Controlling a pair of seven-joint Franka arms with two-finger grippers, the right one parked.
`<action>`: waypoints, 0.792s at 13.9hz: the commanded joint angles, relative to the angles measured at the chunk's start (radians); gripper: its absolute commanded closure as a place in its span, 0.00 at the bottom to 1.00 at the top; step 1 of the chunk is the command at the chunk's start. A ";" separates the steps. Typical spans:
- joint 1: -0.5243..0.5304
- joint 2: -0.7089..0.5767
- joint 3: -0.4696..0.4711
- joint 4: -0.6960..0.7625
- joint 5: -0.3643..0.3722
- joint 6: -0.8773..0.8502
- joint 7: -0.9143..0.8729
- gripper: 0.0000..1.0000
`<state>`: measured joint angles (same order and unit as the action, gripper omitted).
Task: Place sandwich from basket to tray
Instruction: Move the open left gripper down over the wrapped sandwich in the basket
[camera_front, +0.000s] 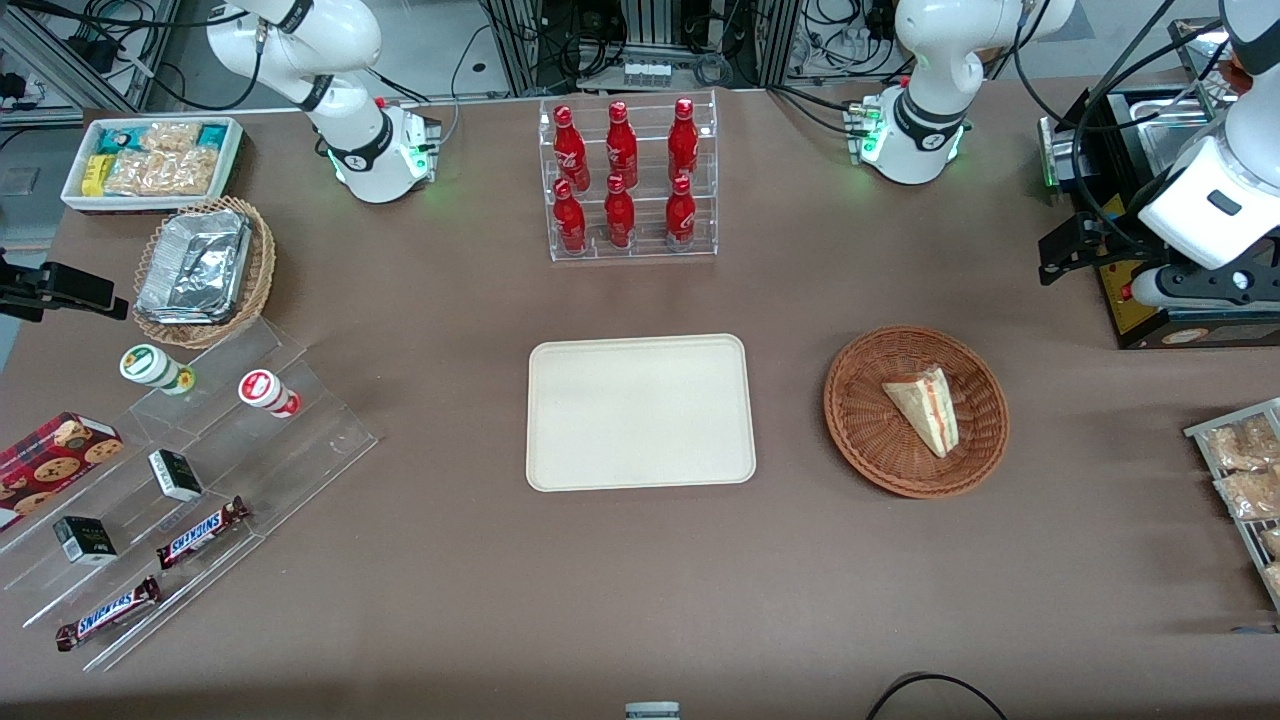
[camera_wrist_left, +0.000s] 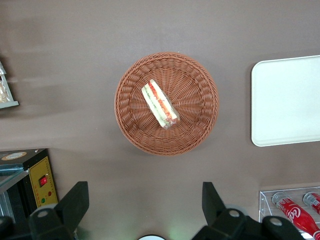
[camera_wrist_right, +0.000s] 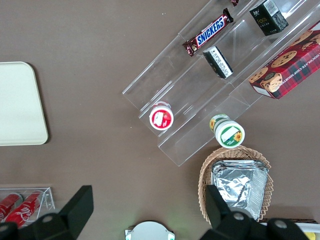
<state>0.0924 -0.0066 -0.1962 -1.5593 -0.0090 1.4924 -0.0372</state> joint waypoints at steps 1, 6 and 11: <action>0.000 0.014 -0.008 0.015 -0.008 -0.003 -0.020 0.00; -0.010 0.080 -0.014 -0.045 -0.005 0.043 -0.018 0.00; -0.011 0.059 -0.015 -0.276 0.004 0.283 -0.020 0.00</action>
<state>0.0852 0.0880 -0.2097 -1.7310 -0.0100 1.6884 -0.0423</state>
